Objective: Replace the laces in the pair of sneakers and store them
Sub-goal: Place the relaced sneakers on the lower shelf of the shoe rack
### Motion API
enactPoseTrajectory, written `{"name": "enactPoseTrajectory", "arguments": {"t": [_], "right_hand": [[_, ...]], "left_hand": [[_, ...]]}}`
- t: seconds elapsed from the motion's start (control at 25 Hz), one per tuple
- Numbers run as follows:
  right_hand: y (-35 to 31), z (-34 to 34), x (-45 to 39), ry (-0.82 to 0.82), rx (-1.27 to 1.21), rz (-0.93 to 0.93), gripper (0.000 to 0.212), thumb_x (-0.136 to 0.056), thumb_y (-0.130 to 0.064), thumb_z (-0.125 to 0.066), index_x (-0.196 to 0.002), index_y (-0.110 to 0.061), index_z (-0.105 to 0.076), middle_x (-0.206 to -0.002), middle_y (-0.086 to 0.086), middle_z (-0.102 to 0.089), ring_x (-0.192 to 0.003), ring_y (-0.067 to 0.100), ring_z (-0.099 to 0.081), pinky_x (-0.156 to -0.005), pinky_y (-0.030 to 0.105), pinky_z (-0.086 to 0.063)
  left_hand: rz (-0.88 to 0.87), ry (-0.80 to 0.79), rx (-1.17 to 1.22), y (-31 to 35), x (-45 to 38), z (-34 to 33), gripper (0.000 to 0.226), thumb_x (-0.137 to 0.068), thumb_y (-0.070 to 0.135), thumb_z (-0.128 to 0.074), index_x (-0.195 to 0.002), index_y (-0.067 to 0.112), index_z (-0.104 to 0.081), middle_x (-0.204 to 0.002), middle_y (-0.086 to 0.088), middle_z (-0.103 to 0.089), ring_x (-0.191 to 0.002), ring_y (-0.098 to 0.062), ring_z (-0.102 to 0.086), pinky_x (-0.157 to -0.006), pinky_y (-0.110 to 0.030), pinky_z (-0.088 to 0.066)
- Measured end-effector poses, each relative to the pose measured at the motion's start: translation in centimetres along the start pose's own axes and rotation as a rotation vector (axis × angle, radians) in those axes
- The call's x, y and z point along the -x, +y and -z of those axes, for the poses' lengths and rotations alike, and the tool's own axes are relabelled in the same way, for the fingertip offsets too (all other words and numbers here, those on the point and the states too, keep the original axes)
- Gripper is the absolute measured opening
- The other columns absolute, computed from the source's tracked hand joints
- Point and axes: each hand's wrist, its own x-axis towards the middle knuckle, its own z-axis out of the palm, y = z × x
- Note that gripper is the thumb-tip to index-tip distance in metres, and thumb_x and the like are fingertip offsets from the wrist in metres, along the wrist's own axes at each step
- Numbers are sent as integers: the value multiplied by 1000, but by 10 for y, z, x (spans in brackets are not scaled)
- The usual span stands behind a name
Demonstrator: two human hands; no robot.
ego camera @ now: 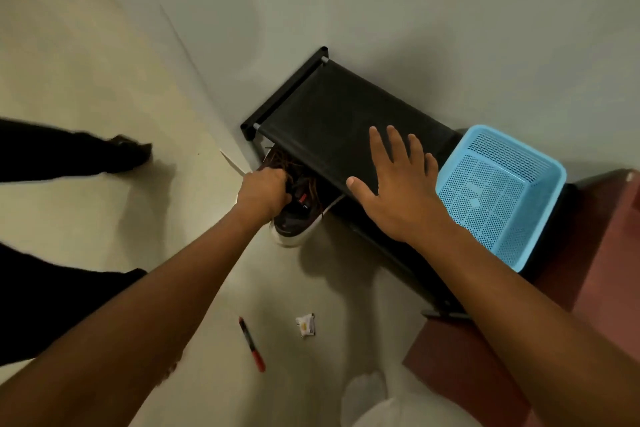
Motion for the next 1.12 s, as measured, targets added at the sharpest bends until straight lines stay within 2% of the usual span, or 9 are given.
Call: {"name": "enactPoseTrajectory", "arguments": {"t": [0.12, 0.24, 0.36, 0.64, 0.68, 0.76, 0.88, 1.0, 1.12], "right_hand": [[4, 0, -4, 7, 3, 8, 84, -101, -65, -37, -163, -31, 8, -172, 2, 10, -158, 32, 12, -125, 56, 2], [8, 0, -6, 13, 10, 14, 84, -100, -64, -36, -163, -31, 8, -172, 2, 9, -158, 33, 11, -125, 56, 1], [10, -1, -7, 17, 4, 24, 84, -100, -64, -36, -163, -30, 9, -172, 2, 9, -158, 33, 11, -125, 56, 1], [17, -6, 1, 0, -21, 7, 83, -100, -65, -34, -162, -31, 9, -172, 1, 10, -158, 31, 13, -125, 55, 2], [18, -5, 2, -1, -27, 5, 83, -100, -65, -34, -163, -31, 9, -172, 1, 9, -158, 31, 13, -126, 55, 2], [20, -6, 5, -3, -40, 4, 82, -100, -64, -34, -163, -31, 8, -172, 1, 9, -158, 30, 13, -126, 55, 1], [25, -7, 7, -6, -49, -8, 81, -100, -64, -35, -163, -31, 7, -172, 1, 7, -158, 30, 12, -126, 55, 0], [28, -9, 11, -2, -52, -19, 81, -101, -64, -35, -162, -31, 6, -172, 2, 7, -158, 31, 11, -126, 56, 0], [28, -10, 14, 26, -28, -11, 82, -100, -65, -33, -162, -30, 7, -172, 2, 8, -158, 31, 13, -125, 56, 2]], "left_hand": [[25, 93, -92, 2, -22, -12, 26, -97, 40, -59, -81, 20, -60, -75, -1, -62, -78, -23, -59, -97, -45, -30], [38, 150, -35, 3, -38, -21, 24, -97, 40, -60, -84, 21, -66, -82, -2, -65, -94, -24, -58, -100, -46, -26], [23, 217, 53, 5, -48, -30, 23, -97, 38, -60, -83, 21, -64, -81, 0, -60, -96, -26, -57, -100, -46, -26], [-39, 349, 285, 21, -71, -39, 24, -98, 33, -63, -113, 15, -67, -112, -11, -70, -115, -33, -59, -115, -50, -24], [-31, 351, 427, 23, -73, -36, 23, -98, 30, -64, -116, 15, -65, -114, -9, -68, -116, -31, -59, -115, -46, -31], [32, 309, 676, 25, -77, -25, 13, -98, 24, -66, -107, 18, -59, -102, 3, -60, -100, -14, -60, -96, -28, -50], [73, 209, 660, 26, -83, -16, 15, -99, 16, -65, -93, 22, -52, -90, 11, -46, -82, -4, -48, -80, -17, -45], [32, 238, 579, 27, -79, -16, 19, -93, 19, -73, -104, 18, -58, -103, 2, -52, -103, -18, -55, -89, -25, -42], [-70, 305, 458, 21, -70, -28, 36, -97, 35, -65, -127, 16, -59, -127, -8, -58, -127, -30, -50, -115, -42, -30]]}}
